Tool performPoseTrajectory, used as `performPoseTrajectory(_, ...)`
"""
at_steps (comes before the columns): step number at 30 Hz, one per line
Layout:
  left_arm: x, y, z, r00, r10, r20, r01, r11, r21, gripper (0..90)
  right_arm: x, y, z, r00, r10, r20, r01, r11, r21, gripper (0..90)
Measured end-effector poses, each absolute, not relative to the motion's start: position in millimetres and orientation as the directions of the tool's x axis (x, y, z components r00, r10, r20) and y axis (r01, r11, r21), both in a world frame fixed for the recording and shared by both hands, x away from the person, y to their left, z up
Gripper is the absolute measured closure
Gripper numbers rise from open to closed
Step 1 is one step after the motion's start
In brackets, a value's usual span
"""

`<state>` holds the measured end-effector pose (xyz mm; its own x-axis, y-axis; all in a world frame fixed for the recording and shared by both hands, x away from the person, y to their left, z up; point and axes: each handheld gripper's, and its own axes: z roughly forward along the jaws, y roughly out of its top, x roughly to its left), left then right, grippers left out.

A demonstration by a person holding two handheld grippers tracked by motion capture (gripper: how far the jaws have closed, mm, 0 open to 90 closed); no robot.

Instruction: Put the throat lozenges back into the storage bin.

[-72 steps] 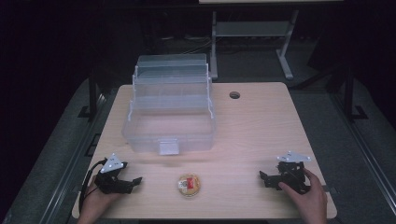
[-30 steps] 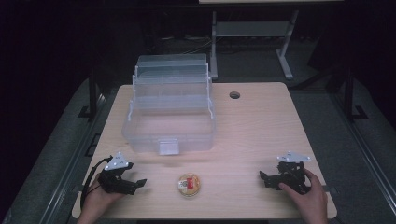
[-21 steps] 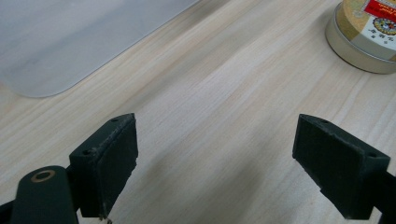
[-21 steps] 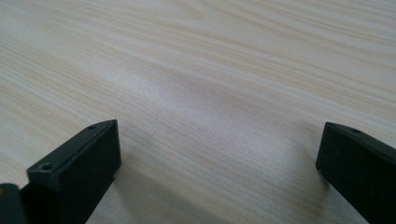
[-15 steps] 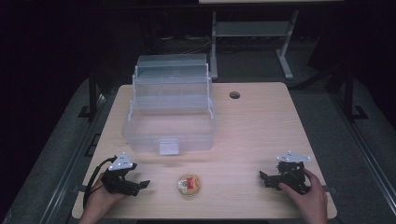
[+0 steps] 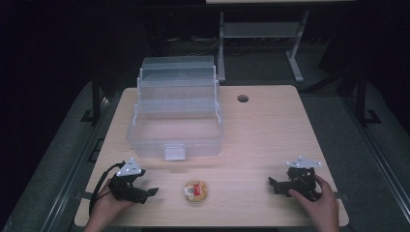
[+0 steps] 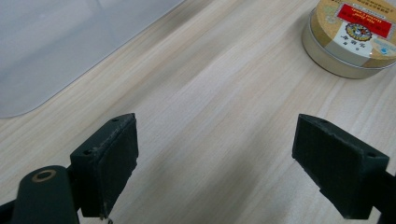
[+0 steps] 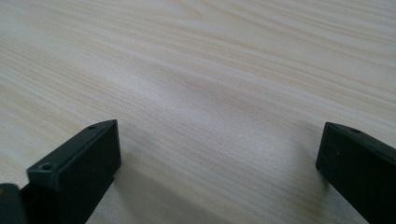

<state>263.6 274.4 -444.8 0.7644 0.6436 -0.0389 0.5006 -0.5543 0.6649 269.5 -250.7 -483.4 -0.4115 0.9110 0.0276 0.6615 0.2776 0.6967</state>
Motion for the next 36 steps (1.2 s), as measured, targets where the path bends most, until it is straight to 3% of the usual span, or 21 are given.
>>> performPoseTrajectory(36,269.2,243.2,-436.5,0.818,0.574,-0.035,0.475,-0.64,0.604,14.9,269.5,-250.7,-483.4,-0.412,0.911,0.027,0.661,0.278,0.697,0.0)
